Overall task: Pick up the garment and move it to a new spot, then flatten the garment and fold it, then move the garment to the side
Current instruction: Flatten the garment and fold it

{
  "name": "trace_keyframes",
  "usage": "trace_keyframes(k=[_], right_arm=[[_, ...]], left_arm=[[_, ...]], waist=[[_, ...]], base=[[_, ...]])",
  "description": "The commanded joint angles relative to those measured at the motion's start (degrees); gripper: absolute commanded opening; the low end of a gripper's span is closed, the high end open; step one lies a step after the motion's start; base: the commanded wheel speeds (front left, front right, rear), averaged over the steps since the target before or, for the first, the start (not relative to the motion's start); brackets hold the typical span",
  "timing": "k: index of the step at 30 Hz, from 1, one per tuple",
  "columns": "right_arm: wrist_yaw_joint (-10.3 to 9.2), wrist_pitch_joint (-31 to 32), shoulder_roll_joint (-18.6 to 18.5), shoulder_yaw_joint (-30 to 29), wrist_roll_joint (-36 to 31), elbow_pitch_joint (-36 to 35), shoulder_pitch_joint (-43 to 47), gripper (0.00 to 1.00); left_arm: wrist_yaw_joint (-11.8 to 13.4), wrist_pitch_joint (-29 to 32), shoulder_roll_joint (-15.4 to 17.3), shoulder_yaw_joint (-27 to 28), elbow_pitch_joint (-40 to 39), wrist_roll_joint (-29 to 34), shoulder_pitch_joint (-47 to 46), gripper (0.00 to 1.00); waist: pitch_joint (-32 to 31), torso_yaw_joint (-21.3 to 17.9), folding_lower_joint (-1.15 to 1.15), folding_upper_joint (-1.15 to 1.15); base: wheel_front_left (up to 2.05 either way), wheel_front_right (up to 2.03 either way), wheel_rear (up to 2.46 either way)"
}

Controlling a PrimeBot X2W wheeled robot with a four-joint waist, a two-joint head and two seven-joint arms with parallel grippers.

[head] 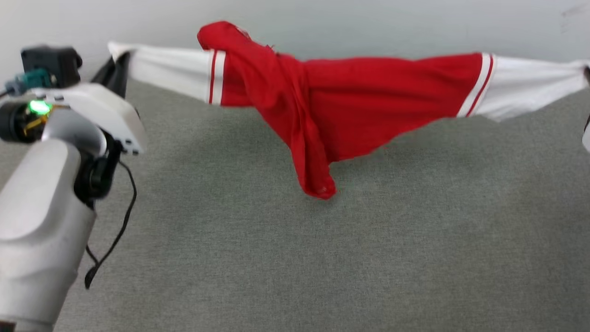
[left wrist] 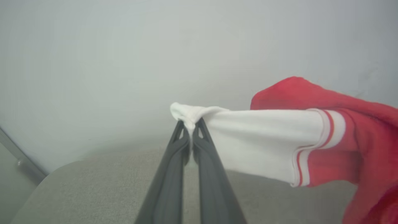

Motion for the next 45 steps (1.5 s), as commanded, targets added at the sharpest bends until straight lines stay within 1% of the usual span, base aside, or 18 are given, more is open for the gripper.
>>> trace_keyframes(k=[1, 6, 12, 19, 22, 25, 28, 31, 35, 38, 41, 45], right_arm=[[-0.12, -0.7, 0.1, 0.1, -0.6, 0.4, -1.6, 0.00], [-0.11, -4.1, 1.9, 1.4, -1.9, 3.2, -9.9, 0.00], [-0.11, -9.2, 3.8, 1.6, -4.8, 6.5, -23.6, 0.00], [-0.11, -16.0, 4.8, 0.5, -9.5, 6.9, -40.7, 0.00], [-0.10, -18.7, 5.2, 0.7, -10.9, 7.1, -46.9, 0.00], [-0.10, -21.2, 5.7, 1.8, -11.7, 8.4, -51.3, 0.00], [-0.10, -22.3, 6.6, 3.3, -11.7, 10.5, -54.2, 0.00], [-0.10, -23.3, 8.1, 4.6, -11.3, 13.1, -55.1, 0.00], [-0.10, -24.0, 10.4, 6.1, -10.3, 17.8, -54.0, 0.00], [-0.10, -23.6, 11.7, 6.4, -8.5, 20.9, -52.0, 0.00], [-0.10, -23.6, 11.5, 7.7, -6.5, 22.7, -49.5, 0.00], [-0.10, -24.1, 10.2, 10.1, -2.7, 22.7, -43.1, 0.00]], left_arm=[[-0.1, -0.5, 0.0, 0.3, 0.9, 0.4, -1.6, 0.00], [-2.2, -2.5, -1.8, 0.5, 7.4, 1.2, -11.7, 0.00], [-3.5, -7.0, -2.4, 1.3, 12.8, 3.3, -26.2, 0.00], [-4.5, -12.3, -2.3, 2.1, 14.4, 6.2, -43.3, 0.00], [-5.2, -13.7, -2.4, 2.0, 14.9, 7.1, -48.8, 0.00], [-5.7, -15.1, -2.5, 1.7, 15.7, 8.1, -52.3, 0.00], [-6.0, -15.7, -3.2, 1.4, 17.1, 8.5, -54.0, 0.00], [-6.4, -16.3, -4.0, 1.1, 19.0, 8.4, -53.6, 0.00], [-7.5, -16.9, -5.2, 0.9, 22.4, 7.8, -51.3, 0.00], [-8.3, -17.2, -5.5, 1.0, 24.3, 7.5, -50.0, 0.00], [-9.0, -17.4, -5.6, 1.8, 25.0, 6.7, -47.5, 0.00], [-10.0, -17.4, -5.0, 4.2, 22.4, 5.0, -40.8, 0.00]], waist=[[0.9, -0.2, 0.00, 0.00], [5.4, -0.9, 0.00, 0.00], [14.2, -1.4, 0.00, 0.00], [25.6, -1.4, 0.00, 0.00], [29.6, -1.3, 0.00, 0.00], [32.7, -1.3, 0.00, 0.00], [35.0, -1.2, 0.00, 0.00], [36.8, -1.1, 0.00, 0.00], [37.9, -1.0, 0.00, 0.00], [38.0, -0.9, 0.00, 0.00], [37.3, -0.6, 0.00, 0.00], [34.5, -0.3, 0.00, 0.00]], base=[[0.00, 0.00, 0.00], [0.00, 0.00, 0.00], [0.00, 0.00, 0.00], [0.00, 0.00, 0.00], [0.00, 0.00, 0.00], [0.00, 0.00, 0.00], [0.00, 0.00, 0.00], [0.00, 0.00, 0.00], [0.00, 0.00, 0.00], [0.00, 0.00, 0.00], [0.00, 0.00, 0.00], [0.00, 0.00, 0.00]])
